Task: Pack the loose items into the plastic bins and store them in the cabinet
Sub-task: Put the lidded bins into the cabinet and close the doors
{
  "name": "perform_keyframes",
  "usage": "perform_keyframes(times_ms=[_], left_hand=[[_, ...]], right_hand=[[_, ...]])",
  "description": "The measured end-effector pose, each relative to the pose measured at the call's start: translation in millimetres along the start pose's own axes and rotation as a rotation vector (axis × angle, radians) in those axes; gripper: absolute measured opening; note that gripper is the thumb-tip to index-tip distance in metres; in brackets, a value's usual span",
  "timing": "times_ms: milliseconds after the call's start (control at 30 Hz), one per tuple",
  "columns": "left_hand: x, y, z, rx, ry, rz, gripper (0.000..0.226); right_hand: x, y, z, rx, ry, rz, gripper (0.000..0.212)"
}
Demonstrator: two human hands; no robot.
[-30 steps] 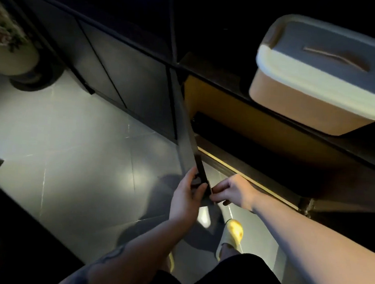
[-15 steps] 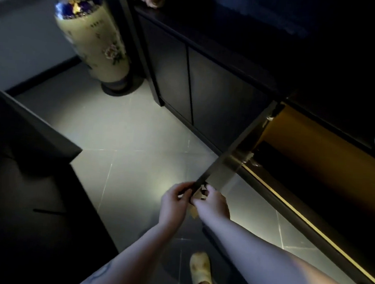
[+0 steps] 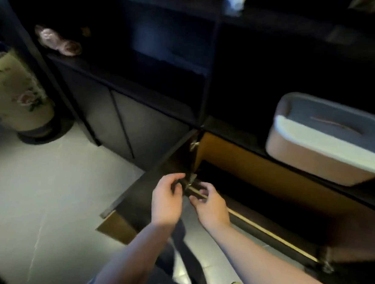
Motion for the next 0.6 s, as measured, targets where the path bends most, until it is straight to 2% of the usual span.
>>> perform_keyframes(times_ms=[133,233,367,500,600], left_hand=[[82,-27,-85,0.219,0.042,0.225,0.029],[139,-42,-136,0.349,0.003,0.276,0.027],[202,-64,-186,0.464,-0.066,0.265,0.026],[251,-90,-212,0.467,-0.235,0.278,0.028],[271,-108,-211,0.428,-0.429,0.26,0.017]], right_hand=[[-116,-16,-39,-0.057,0.124,-0.26,0.046],[-197,-23,-70,-0.105,0.226,-0.448,0.048],[-283,-36,-106,-0.131,0.26,-0.64,0.043],[-335,-64,-130,-0.142,0.369,-0.663,0.038],[-356,-88,-144,-0.074,0.533,-0.622,0.04]])
Point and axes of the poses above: each hand's wrist, its own y-axis away from the middle knuckle, its own x-axis out of the palm, z = x × y, the point moved 1 cm from there along -y, towards the middle knuckle, and after that the axes turned 4 degrees about y, right-handed, at the moved point
